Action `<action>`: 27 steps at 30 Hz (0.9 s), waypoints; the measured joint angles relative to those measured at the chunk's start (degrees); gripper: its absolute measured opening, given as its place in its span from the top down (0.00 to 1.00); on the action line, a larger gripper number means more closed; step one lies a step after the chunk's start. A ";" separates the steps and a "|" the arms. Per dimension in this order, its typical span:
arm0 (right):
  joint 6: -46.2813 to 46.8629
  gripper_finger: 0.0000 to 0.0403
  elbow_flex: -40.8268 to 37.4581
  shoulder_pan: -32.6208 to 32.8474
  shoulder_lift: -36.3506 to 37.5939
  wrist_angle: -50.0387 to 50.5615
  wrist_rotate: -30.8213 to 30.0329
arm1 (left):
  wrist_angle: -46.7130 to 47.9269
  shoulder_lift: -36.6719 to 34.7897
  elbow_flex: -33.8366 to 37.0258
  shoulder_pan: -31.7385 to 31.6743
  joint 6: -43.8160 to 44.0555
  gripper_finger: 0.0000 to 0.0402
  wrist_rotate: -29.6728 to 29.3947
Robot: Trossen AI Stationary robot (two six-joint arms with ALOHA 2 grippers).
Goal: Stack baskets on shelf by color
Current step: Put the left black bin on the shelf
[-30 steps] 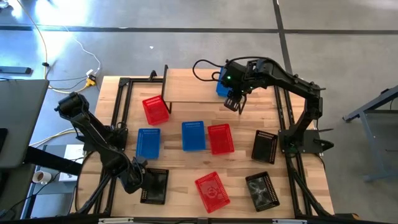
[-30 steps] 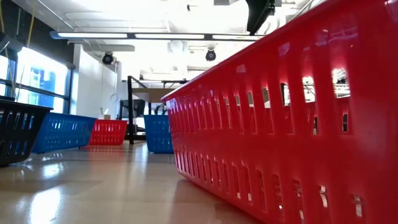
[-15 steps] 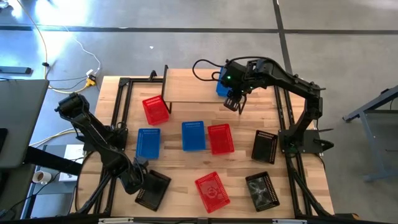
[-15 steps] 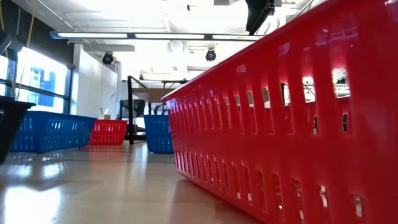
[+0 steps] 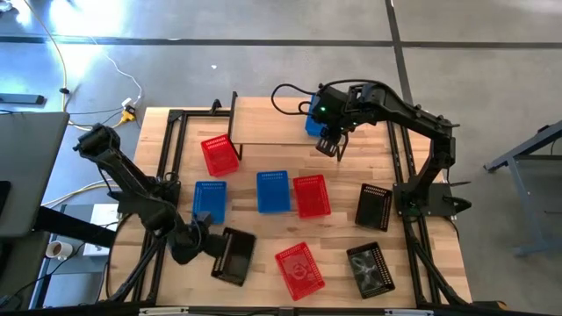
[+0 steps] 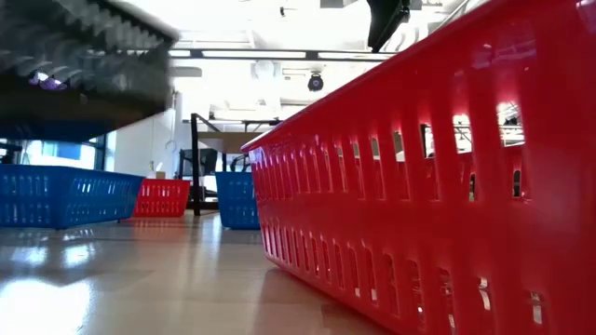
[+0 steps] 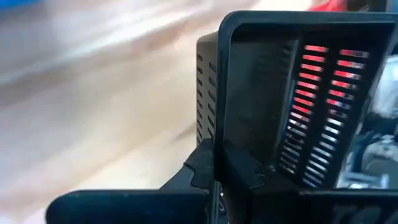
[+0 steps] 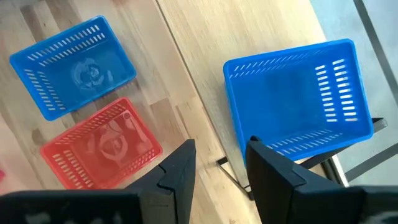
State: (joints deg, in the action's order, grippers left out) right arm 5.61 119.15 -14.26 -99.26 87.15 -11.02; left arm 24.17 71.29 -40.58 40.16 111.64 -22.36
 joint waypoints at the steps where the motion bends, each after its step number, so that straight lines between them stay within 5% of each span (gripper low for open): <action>1: -0.48 0.69 0.00 0.00 0.00 0.00 -0.04 | 0.00 -0.99 0.00 -0.86 -1.45 0.99 -1.16; 27: -8.68 0.69 0.00 0.02 0.00 -1.74 -0.44 | -3.10 -16.44 0.00 -40.39 -42.18 0.99 -4.90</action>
State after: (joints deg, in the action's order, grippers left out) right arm -3.07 119.15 -14.24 -99.26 85.41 -11.46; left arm 21.07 54.85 -40.58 -0.23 69.46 -27.26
